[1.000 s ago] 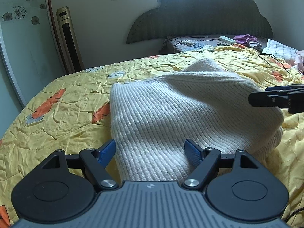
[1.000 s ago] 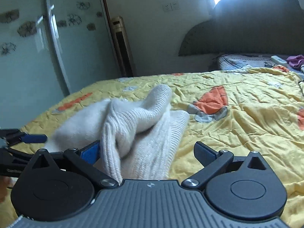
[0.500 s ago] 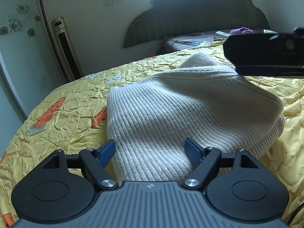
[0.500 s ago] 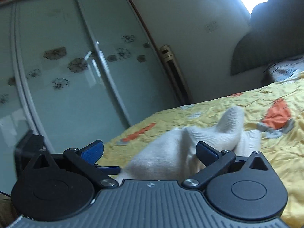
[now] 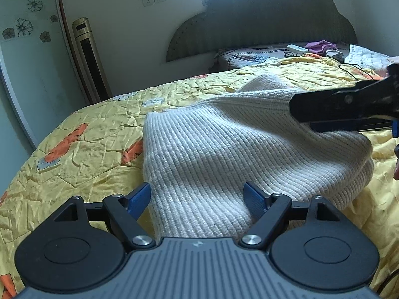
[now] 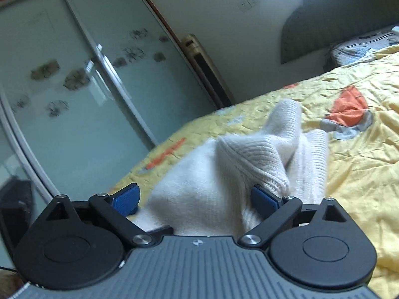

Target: Fold small clothes

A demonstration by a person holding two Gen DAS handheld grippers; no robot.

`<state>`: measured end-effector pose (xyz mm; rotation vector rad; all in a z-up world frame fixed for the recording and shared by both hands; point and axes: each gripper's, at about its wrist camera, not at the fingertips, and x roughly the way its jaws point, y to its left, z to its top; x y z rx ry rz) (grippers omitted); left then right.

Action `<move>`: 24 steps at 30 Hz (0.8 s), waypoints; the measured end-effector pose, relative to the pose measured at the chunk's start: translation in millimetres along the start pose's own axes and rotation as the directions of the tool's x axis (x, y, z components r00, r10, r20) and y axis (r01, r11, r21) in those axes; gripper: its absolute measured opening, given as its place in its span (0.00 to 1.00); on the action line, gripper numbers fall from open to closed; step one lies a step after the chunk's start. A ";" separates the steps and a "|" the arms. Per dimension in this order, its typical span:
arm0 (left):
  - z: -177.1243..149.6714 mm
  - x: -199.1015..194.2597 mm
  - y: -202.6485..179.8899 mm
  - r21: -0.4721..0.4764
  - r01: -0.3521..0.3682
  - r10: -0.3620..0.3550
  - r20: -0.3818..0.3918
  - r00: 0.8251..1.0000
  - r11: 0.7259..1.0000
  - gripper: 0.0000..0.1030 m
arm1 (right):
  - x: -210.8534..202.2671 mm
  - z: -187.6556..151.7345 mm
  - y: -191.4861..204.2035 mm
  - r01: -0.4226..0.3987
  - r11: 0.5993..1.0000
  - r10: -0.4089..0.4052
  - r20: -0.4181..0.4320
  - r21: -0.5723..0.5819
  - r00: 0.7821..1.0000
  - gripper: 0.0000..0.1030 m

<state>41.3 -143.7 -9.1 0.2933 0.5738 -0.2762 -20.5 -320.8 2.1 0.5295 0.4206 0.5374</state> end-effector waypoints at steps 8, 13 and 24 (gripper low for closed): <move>-0.6 3.5 3.4 -0.026 0.008 -0.009 -0.023 1.000 1.000 0.79 | 6.9 -2.3 2.5 0.103 0.991 -0.106 -0.044 -0.083 0.993 0.95; 1.6 2.4 3.9 -0.033 0.002 -0.003 -0.027 1.000 0.999 0.80 | 2.4 -1.8 8.2 0.084 0.991 -0.086 -0.009 -0.108 0.996 0.98; 7.5 -4.6 16.7 -0.098 -0.060 0.054 -0.059 0.997 0.993 0.82 | 8.3 -6.3 10.5 0.101 0.983 -0.105 -0.018 -0.154 0.994 0.99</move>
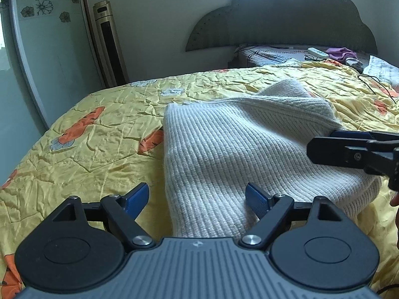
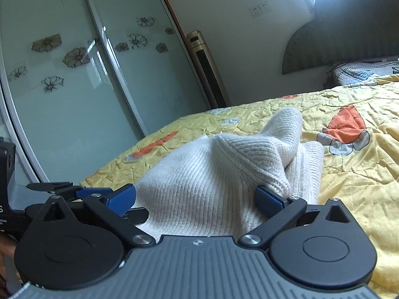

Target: Fold small clothes

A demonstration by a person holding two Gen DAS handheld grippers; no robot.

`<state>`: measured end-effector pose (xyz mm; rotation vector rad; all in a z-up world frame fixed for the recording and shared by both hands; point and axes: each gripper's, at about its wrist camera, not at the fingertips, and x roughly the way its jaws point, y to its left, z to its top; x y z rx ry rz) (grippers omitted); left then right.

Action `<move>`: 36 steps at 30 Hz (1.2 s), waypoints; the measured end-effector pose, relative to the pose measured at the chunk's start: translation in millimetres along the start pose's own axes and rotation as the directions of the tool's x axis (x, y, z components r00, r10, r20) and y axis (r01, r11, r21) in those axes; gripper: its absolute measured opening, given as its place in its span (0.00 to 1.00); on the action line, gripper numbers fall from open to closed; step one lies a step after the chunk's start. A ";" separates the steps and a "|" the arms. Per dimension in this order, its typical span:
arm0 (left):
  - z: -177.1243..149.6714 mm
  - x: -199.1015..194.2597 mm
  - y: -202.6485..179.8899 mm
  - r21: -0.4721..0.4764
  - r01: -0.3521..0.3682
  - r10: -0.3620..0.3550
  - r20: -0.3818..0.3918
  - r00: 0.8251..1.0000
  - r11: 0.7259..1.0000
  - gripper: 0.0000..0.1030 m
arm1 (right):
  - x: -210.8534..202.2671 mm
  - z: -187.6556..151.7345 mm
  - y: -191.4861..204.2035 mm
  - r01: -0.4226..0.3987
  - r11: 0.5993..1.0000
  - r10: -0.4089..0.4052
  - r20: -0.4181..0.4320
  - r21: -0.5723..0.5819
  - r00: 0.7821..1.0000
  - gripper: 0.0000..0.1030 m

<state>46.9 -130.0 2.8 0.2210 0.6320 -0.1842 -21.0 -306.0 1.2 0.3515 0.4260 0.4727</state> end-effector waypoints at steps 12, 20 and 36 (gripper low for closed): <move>6.2 4.6 46.0 -0.117 0.031 -0.036 -0.036 0.999 0.993 0.82 | -18.1 18.5 -14.6 0.154 0.985 -0.163 0.110 0.082 0.980 1.00; 14.2 54.3 91.6 -0.377 0.262 -0.325 -0.111 0.939 0.888 0.84 | 11.8 13.2 -53.2 0.248 0.958 -0.221 -0.177 0.144 0.959 1.00; 21.0 130.8 96.7 -0.584 0.446 -0.598 -0.086 0.797 0.679 0.73 | 71.8 18.3 -80.2 0.067 0.948 0.008 -0.235 0.310 0.972 0.83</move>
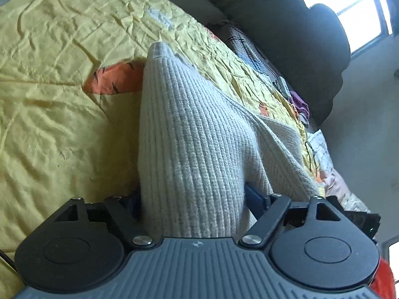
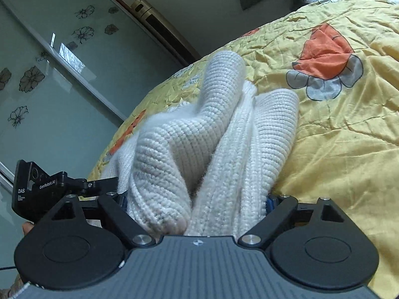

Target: Fold small clothes

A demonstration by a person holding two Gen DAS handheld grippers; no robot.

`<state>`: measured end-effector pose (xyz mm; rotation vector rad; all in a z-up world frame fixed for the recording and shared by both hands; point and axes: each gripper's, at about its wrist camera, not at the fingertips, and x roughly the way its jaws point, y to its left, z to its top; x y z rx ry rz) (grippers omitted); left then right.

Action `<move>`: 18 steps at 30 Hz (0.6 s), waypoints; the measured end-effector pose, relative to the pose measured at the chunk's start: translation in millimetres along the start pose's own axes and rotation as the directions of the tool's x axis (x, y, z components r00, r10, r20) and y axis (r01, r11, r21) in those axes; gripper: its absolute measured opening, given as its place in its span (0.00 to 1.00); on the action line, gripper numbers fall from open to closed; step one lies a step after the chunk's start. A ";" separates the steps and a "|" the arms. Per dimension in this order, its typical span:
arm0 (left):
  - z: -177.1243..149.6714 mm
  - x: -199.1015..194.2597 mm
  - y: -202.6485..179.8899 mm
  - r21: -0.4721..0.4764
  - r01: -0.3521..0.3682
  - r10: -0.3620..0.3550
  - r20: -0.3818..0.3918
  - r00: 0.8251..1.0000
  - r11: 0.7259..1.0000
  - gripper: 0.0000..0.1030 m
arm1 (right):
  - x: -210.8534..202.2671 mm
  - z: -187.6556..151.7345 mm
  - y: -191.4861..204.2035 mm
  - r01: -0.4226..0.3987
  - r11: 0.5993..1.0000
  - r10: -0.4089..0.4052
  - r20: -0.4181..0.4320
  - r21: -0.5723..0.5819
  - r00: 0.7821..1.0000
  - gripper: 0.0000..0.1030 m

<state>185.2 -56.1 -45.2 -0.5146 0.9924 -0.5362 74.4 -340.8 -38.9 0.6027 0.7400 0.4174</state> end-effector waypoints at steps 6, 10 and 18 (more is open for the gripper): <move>-0.5 -24.9 -19.9 0.173 -0.075 0.053 0.128 0.990 0.982 0.54 | -6.9 0.6 15.6 -0.129 0.991 0.127 0.063 0.022 0.990 0.83; 3.1 -40.5 -27.3 0.280 -0.189 0.123 0.236 0.964 0.941 0.53 | 7.5 0.8 38.2 -0.114 0.992 0.117 0.049 -0.048 0.992 0.77; -10.8 -64.4 -9.8 0.243 -0.281 0.212 0.275 0.938 0.928 0.63 | 10.1 -12.4 40.4 0.067 0.997 -0.064 0.062 -0.037 0.996 0.87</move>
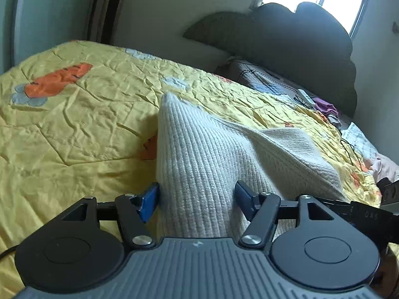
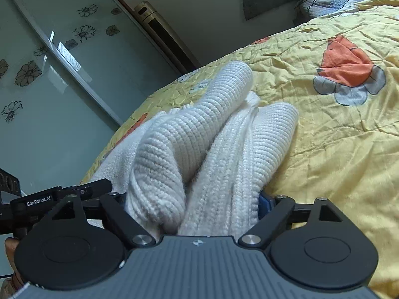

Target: Fold small clothes

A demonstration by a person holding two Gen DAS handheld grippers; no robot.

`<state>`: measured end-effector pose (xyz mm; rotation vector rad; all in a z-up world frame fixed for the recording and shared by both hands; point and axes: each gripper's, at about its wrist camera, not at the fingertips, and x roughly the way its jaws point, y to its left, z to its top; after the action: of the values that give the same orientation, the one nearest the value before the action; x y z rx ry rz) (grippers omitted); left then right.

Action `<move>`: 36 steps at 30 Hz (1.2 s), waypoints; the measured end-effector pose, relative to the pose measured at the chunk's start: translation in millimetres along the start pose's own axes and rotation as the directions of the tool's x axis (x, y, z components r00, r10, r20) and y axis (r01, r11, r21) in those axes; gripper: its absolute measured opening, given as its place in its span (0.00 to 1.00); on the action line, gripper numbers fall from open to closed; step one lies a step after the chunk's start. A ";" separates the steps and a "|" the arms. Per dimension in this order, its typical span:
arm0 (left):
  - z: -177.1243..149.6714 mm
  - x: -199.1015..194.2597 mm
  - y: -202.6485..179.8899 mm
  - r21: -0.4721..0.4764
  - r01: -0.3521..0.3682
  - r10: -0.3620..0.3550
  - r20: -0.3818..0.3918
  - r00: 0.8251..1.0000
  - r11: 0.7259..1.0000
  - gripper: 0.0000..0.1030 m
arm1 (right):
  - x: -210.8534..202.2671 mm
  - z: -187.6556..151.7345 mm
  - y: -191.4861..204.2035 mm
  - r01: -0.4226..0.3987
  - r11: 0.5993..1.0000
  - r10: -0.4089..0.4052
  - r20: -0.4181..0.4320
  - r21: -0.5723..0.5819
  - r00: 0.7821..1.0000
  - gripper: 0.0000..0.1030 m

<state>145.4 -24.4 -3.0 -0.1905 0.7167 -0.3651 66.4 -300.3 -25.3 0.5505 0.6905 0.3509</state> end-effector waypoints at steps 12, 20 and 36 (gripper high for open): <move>-66.8 -48.0 -44.2 0.229 -0.276 0.252 0.129 0.959 0.933 0.76 | -38.4 -52.0 42.5 0.307 0.934 -0.298 0.073 -0.186 0.952 0.99; -81.1 -63.1 -38.4 0.166 -0.287 0.268 0.123 0.955 0.944 0.77 | -57.0 -72.1 43.8 0.340 0.940 -0.335 0.100 -0.034 0.937 1.00; -125.0 -56.8 -58.2 0.231 -0.312 0.302 0.078 0.950 0.922 0.83 | -53.0 -107.3 68.9 0.382 0.916 -0.373 0.091 -0.124 0.923 1.00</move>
<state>7.0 -61.6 -44.1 0.1446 0.6433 -0.1440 -53.5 -231.7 -27.0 0.2831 0.6864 0.0166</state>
